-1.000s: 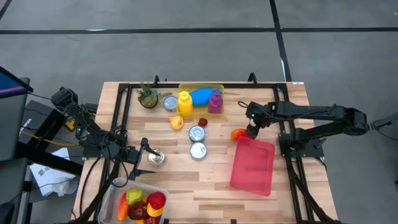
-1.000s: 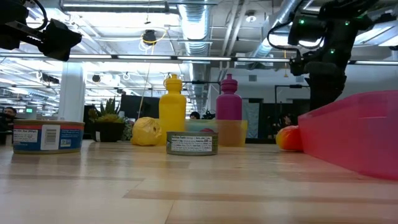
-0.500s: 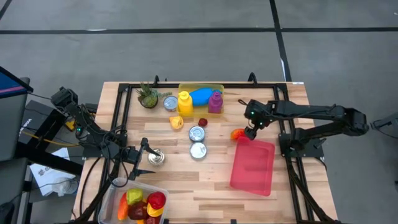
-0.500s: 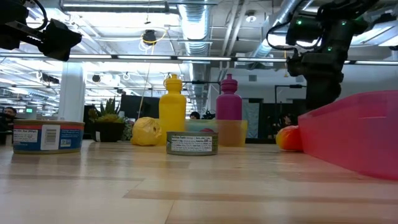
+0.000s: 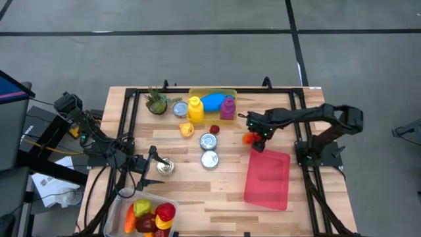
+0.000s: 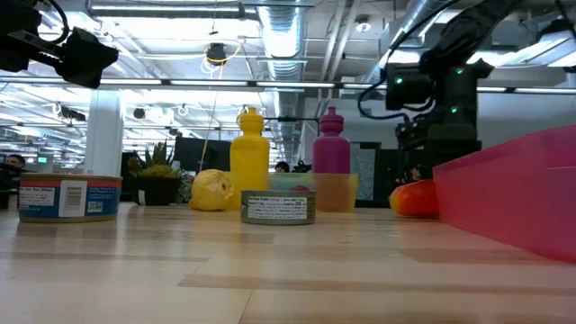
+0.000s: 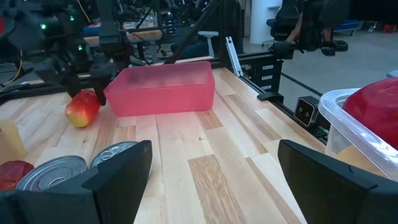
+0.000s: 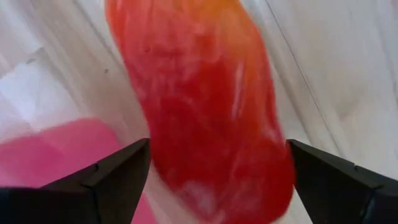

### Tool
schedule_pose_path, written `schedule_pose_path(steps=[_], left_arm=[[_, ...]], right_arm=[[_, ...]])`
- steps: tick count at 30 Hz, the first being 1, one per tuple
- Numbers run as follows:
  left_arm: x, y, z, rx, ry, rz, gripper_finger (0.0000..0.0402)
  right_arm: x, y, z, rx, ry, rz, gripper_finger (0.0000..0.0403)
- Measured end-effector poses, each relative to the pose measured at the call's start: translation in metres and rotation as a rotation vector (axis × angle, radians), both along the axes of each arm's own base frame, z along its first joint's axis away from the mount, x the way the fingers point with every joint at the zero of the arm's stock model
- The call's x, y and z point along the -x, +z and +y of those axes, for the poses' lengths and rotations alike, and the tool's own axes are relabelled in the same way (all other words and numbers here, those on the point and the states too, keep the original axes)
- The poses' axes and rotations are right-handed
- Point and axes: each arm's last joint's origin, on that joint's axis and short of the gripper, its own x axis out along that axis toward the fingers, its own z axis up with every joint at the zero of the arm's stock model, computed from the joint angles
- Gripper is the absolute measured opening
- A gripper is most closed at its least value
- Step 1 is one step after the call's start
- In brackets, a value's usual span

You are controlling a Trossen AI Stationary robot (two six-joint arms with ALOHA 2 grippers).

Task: Pick & Place Food Item
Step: Put the red and yellow mango into the white bin

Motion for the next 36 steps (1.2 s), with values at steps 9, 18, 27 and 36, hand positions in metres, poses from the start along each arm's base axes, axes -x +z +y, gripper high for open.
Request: schedule_pose_path(steps=[9,18,27,36], left_arm=[[0.000,0.000,0.000,-0.001,0.000,0.001,0.0342],[0.000,0.000,0.000,-0.001,0.000,0.002,0.0342],[0.000,0.000,0.000,0.003,0.000,-0.002,0.0342],[0.000,0.001,0.000,0.004,0.000,-0.004,0.0342]], right_arm=[[-0.019,0.000,-0.001,0.038,0.045,0.061,0.0269],[-0.032,0.002,0.017,0.096,0.108,0.078,0.0214],[-0.050,0.068,0.040,0.153,0.144,-0.216,0.0214],[-0.080,0.124,0.086,0.178,0.265,-0.825,0.0214]])
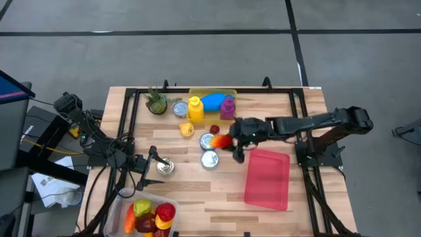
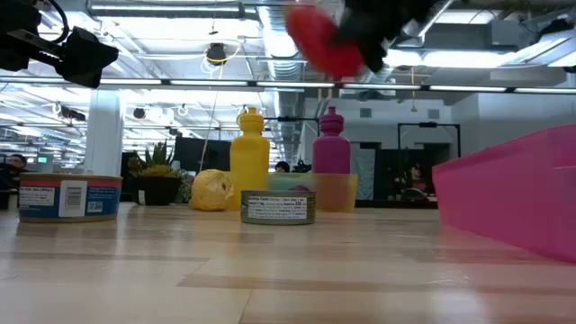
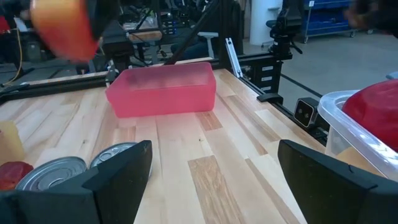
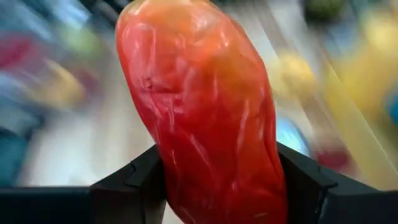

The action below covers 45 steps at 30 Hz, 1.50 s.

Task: Pick & Place Food Item
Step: Put the red and yellow mango into the white bin

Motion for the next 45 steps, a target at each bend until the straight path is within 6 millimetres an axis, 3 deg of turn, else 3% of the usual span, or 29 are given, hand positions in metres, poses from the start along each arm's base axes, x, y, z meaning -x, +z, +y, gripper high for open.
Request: schedule_pose_path(steps=[3,6,9,19,26,32,39,41,45], left_arm=[[0.000,0.000,0.000,0.001,0.000,-0.001,0.0342],[0.000,0.000,0.000,0.000,0.005,-0.004,0.0342],[0.000,0.002,0.000,0.009,0.010,-0.016,0.0342],[0.000,0.003,0.000,0.012,0.021,-0.025,0.0342],[0.000,0.003,0.001,0.008,0.031,-0.024,0.0342],[-0.001,0.002,0.001,0.003,0.045,-0.021,0.0342],[-0.001,0.003,0.001,-0.009,0.047,-0.027,0.0342],[-0.001,0.002,0.001,-0.009,0.047,-0.027,0.0342],[-0.001,0.002,0.001,-0.010,0.047,-0.027,0.0342]], right_arm=[[-0.022,0.007,0.027,0.010,0.099,-0.229,0.0214],[-0.043,0.003,0.054,0.022,0.183,-0.436,0.0214],[-0.065,-0.006,0.074,-0.003,0.245,-0.535,0.0214],[-0.177,-0.013,0.148,-0.017,0.521,-0.495,0.0214],[-0.232,-0.017,0.172,-0.103,0.711,-0.380,0.0214],[-0.236,-0.036,0.168,-0.199,0.796,-0.353,0.0214],[-0.237,-0.029,0.158,-0.193,0.776,-0.304,0.0214],[-0.236,-0.030,0.160,-0.182,0.790,-0.308,0.0238],[-0.233,-0.029,0.169,-0.148,0.835,-0.335,0.0332]])
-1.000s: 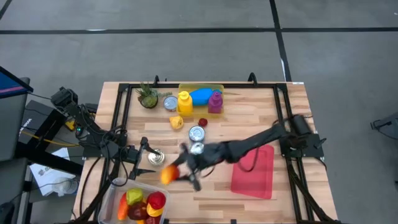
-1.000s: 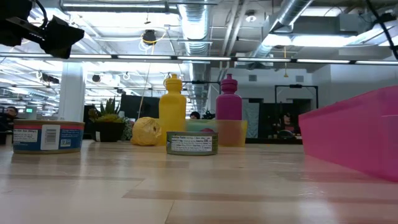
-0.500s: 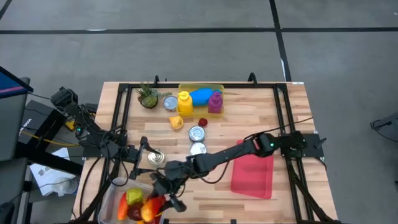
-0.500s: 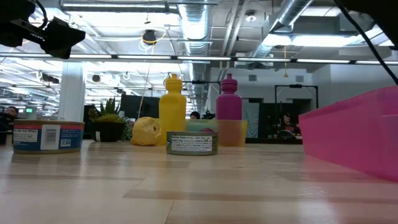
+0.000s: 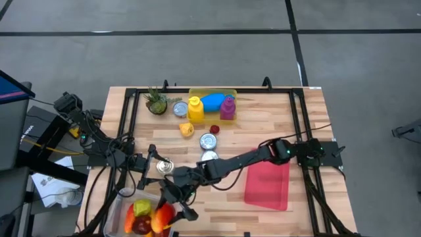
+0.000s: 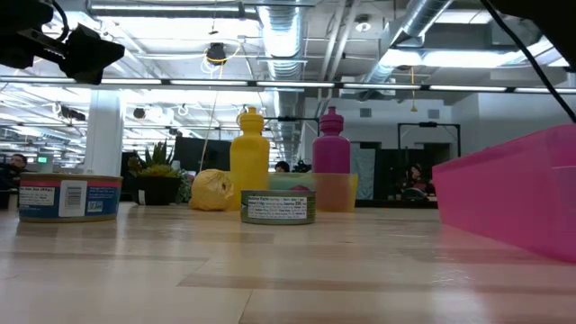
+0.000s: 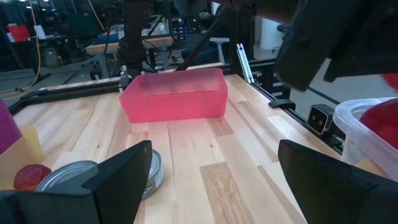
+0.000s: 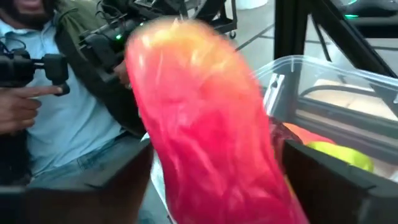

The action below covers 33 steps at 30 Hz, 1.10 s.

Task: Pick & Place Food Item
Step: Put the red and yellow mango into the white bin, then put the yellow pear into the white bin

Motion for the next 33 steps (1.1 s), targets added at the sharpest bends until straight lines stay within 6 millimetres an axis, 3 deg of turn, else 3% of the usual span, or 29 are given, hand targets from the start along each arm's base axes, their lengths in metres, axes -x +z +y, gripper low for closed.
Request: schedule_pose_path(steps=[3,5,10,16,22,26,33], left_arm=[[0.000,0.000,0.000,-0.001,0.000,0.000,0.0342],[0.000,0.000,0.000,-0.001,0.000,0.000,0.0342],[0.000,0.000,0.000,-0.001,0.000,0.000,0.0342],[0.000,0.000,0.000,0.000,0.000,0.000,0.0342],[0.000,0.001,0.000,-0.005,-0.001,-0.009,0.0342],[0.000,0.009,-0.001,0.006,-0.007,-0.078,0.0342],[0.004,0.018,-0.003,-0.008,-0.012,-0.160,0.0342]], right_arm=[[0.002,-0.001,0.004,0.000,0.008,0.009,0.0382],[0.002,-0.001,0.005,-0.009,0.009,0.019,0.0389],[0.001,0.001,0.003,-0.016,-0.011,0.020,0.0368],[0.002,0.023,0.002,-0.006,-0.070,-0.007,0.0360],[0.025,0.062,-0.007,0.135,-0.330,0.027,0.0359],[0.030,0.056,-0.004,0.295,-0.488,0.024,0.0347],[0.009,0.049,0.019,0.209,-0.390,-0.331,0.0309]])
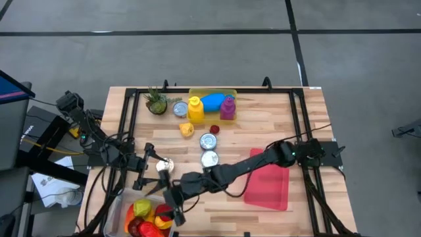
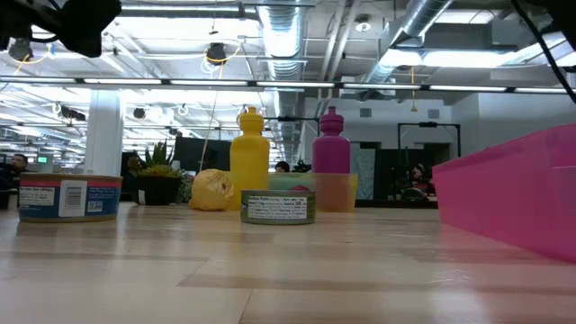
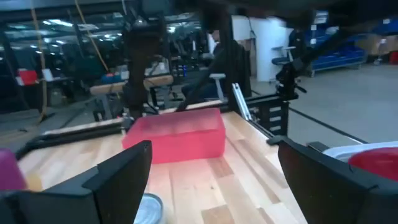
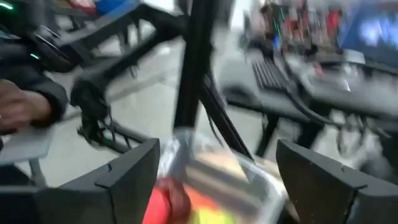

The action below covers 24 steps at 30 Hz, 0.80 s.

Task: Pick & Place Food Item
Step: Put the yellow pear into the white bin

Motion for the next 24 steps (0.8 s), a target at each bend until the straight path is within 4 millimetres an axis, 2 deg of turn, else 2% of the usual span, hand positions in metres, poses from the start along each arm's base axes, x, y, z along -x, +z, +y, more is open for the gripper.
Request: schedule_pose_path(steps=[4,8,13,17,19,24], left_arm=[[0.003,0.002,0.002,-0.008,0.023,-0.003,0.0342],[0.006,0.001,0.005,-0.025,0.039,0.015,0.0342],[0.012,-0.011,0.013,-0.020,0.095,0.018,0.0342],[0.014,-0.018,0.021,-0.002,0.214,0.034,0.0342],[0.013,-0.018,0.022,0.001,0.234,0.036,0.0342],[0.013,-0.018,0.023,0.002,0.245,0.035,0.0342]], right_arm=[[-0.013,-0.014,0.000,0.011,0.086,-0.172,0.0297],[-0.019,-0.004,-0.015,-0.033,0.135,-0.335,0.0292],[-0.024,-0.002,-0.033,-0.046,0.155,-0.353,0.0291],[-0.027,0.003,-0.047,-0.037,0.133,-0.379,0.0291],[-0.027,0.011,-0.057,-0.047,0.132,-0.469,0.0291],[-0.015,0.039,-0.097,-0.112,0.258,-0.876,0.0291]])
